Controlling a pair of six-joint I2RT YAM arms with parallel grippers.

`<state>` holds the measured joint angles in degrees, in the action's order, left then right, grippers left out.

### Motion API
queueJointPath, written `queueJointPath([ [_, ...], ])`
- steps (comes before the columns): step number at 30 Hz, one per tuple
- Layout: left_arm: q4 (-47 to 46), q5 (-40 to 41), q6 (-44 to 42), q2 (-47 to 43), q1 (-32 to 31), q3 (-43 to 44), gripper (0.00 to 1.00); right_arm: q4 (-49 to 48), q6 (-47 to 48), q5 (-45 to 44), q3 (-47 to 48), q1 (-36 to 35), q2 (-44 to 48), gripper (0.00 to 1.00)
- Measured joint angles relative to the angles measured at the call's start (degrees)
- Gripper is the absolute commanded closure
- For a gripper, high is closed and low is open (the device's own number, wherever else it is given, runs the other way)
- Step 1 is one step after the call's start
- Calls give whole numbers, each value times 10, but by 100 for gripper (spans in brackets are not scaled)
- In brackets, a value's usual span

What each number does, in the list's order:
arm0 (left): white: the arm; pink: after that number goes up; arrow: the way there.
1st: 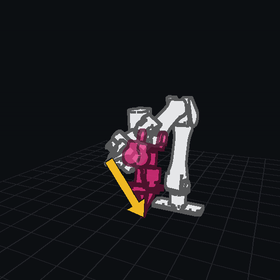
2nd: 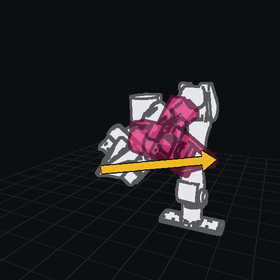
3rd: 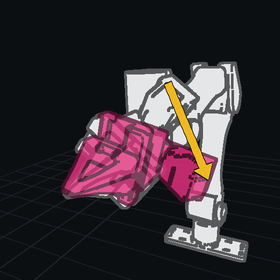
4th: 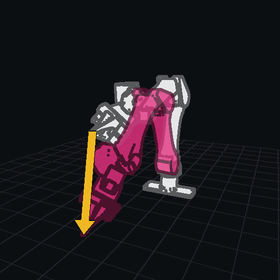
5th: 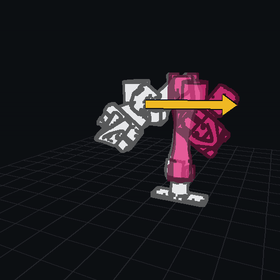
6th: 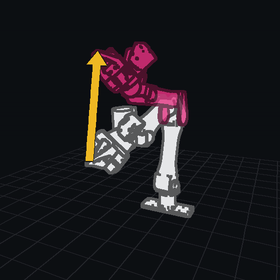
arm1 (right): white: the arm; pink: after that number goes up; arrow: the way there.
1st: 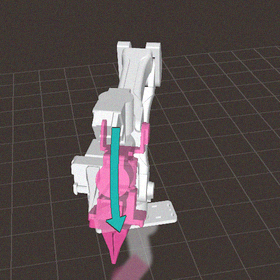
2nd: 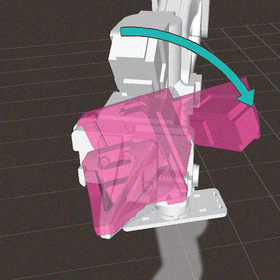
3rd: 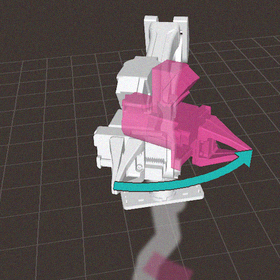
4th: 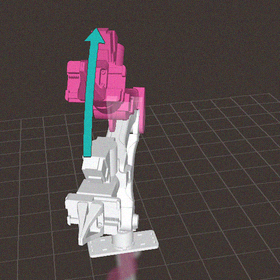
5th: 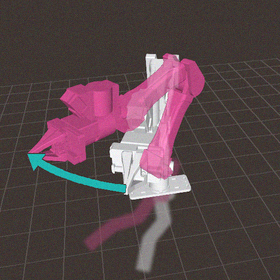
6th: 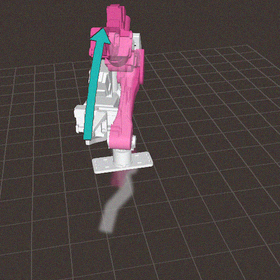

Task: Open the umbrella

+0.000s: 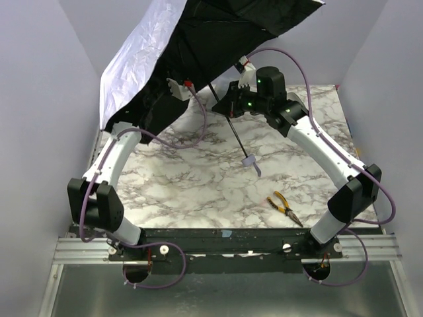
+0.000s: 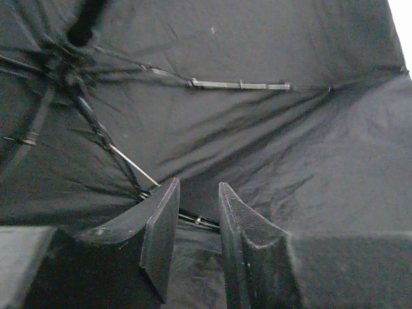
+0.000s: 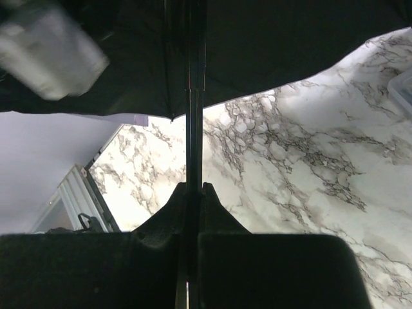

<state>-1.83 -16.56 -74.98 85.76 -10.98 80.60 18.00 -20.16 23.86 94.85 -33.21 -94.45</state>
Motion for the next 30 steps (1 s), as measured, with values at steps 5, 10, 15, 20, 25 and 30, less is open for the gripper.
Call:
queueJointPath([
  [5,5,80,0,54,13,32,72,2,1,-5,-3,-1,8,100],
  [10,12,141,0,82,41,61,73,2,4,-11,-7,-1,24,100],
  [15,13,198,0,109,73,94,70,-5,7,-14,-7,0,38,100],
  [20,25,206,18,113,88,104,60,-9,7,-16,-9,3,42,99],
  [25,107,76,118,52,76,91,52,-17,-8,-12,-13,3,41,99],
  [30,162,-82,281,-5,55,142,51,-45,-44,2,-13,3,26,99],
])
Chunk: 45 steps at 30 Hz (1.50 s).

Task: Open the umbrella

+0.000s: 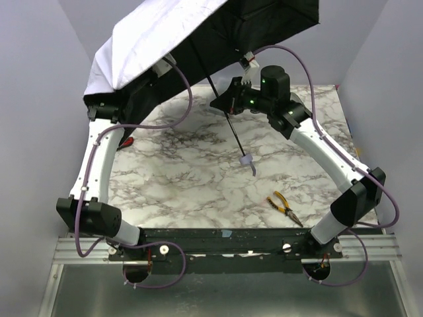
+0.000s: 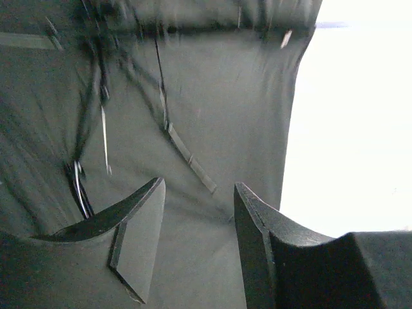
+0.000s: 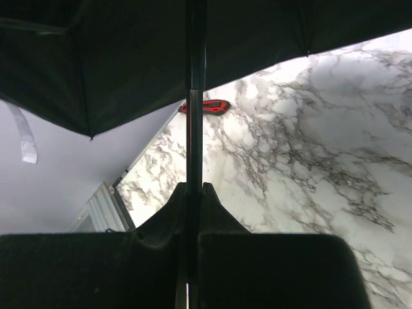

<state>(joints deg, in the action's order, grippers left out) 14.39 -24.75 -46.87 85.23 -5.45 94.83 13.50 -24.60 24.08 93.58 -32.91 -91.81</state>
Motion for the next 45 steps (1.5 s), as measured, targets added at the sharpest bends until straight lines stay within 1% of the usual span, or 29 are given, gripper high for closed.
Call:
queueJointPath([
  [2,-1,-47,91,-9,-9,31,49,-12,-16,5,0,0,-9,99],
  [7,-10,-105,286,-6,-26,74,47,-34,-56,9,-3,0,-25,99],
  [9,-13,-111,344,0,-33,77,47,-49,-68,10,-11,-1,-25,99],
  [10,-16,-111,390,5,-38,77,47,-57,-73,10,-14,-2,-25,99],
  [17,-21,-105,563,49,-63,84,44,-113,-90,9,-44,-17,-25,99],
  [20,-26,-101,622,55,-74,84,46,-133,-95,7,-63,-29,-23,99],
  [22,-32,-98,653,55,-78,84,51,-145,-98,4,-75,-37,-19,99],
  [25,-39,-90,691,55,-84,84,55,-160,-101,-6,-96,-50,-10,99],
  [30,-40,-55,737,54,-85,73,55,-176,-101,-48,-115,-63,13,99],
  [35,-43,-27,794,32,-82,30,54,-177,-101,-99,-134,-68,23,99],
  [40,-39,-25,848,30,-79,3,53,-200,-101,-122,-135,-75,23,99],
  [45,-41,-23,886,30,-78,3,55,-219,-101,-140,-135,-85,23,100],
])
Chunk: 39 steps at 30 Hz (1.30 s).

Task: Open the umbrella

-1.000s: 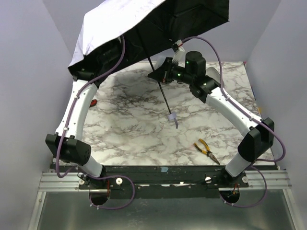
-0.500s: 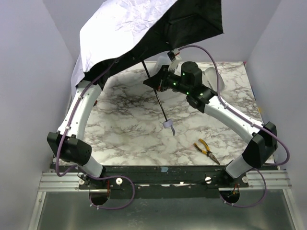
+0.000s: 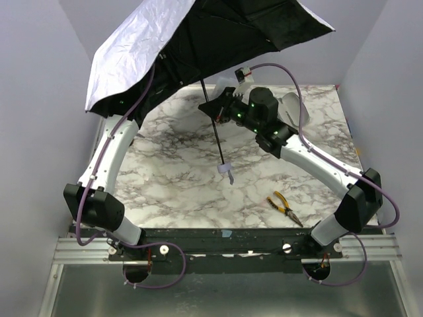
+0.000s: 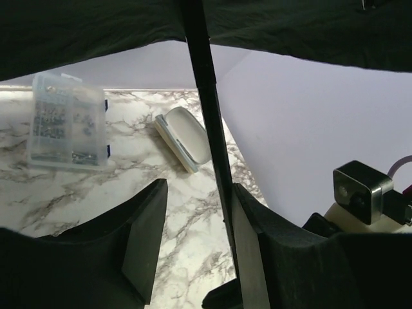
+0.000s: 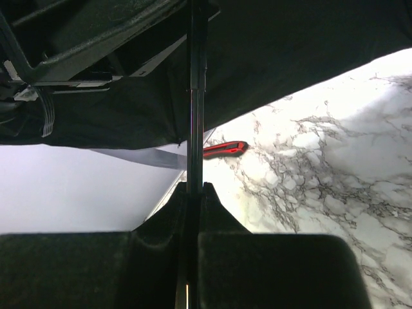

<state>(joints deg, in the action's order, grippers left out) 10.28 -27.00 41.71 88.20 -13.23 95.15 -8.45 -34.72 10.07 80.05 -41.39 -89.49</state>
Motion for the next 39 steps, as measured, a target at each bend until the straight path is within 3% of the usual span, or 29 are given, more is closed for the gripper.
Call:
queueJointPath([
  [8,-44,-26,49,0,0,-7,54,-21,-3,-8,-2,-17,0,99],
  [10,-59,-37,61,0,0,-13,67,-27,-3,-4,-2,-21,0,99],
  [13,-72,-50,75,1,0,-20,99,-33,-4,0,-2,-23,0,99],
  [14,-75,-52,79,2,0,-20,100,-34,-4,1,-2,-24,0,96],
  [18,-78,-71,99,2,-1,-21,100,-35,26,6,-8,-25,0,62],
  [20,-73,-76,91,2,4,-25,100,-46,68,4,-14,-25,9,54],
  [24,-66,-90,87,2,22,-48,100,-88,206,-23,-61,-25,62,60],
  [29,-42,-129,92,2,31,-65,100,-176,400,-73,-70,-25,80,75],
  [34,-42,-162,94,0,29,-73,100,-252,559,-99,-58,-17,30,87],
  [39,-35,-195,93,-7,29,-86,100,-268,642,-120,-5,14,-44,89],
])
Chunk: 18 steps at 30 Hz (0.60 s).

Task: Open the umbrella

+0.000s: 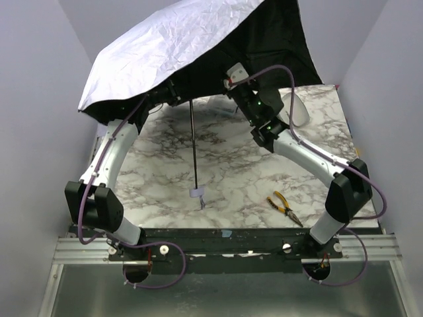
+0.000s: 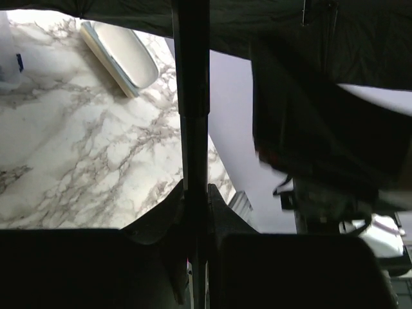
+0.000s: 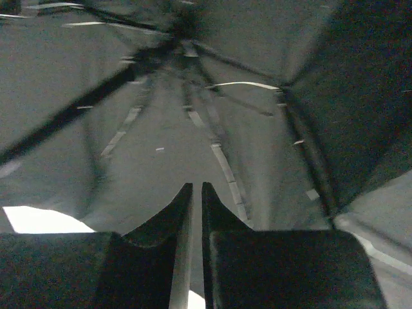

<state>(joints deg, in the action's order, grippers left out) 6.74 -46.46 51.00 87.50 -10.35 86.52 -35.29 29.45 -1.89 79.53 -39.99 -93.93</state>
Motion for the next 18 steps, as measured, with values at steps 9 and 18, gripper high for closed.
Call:
queueJointPath([
  [9,65,-38,-45,-30,5,-21,100,-6,17,-28,133,102,-54,92],
  [18,99,-55,-68,-34,33,-16,100,9,19,-23,147,160,-49,75],
])
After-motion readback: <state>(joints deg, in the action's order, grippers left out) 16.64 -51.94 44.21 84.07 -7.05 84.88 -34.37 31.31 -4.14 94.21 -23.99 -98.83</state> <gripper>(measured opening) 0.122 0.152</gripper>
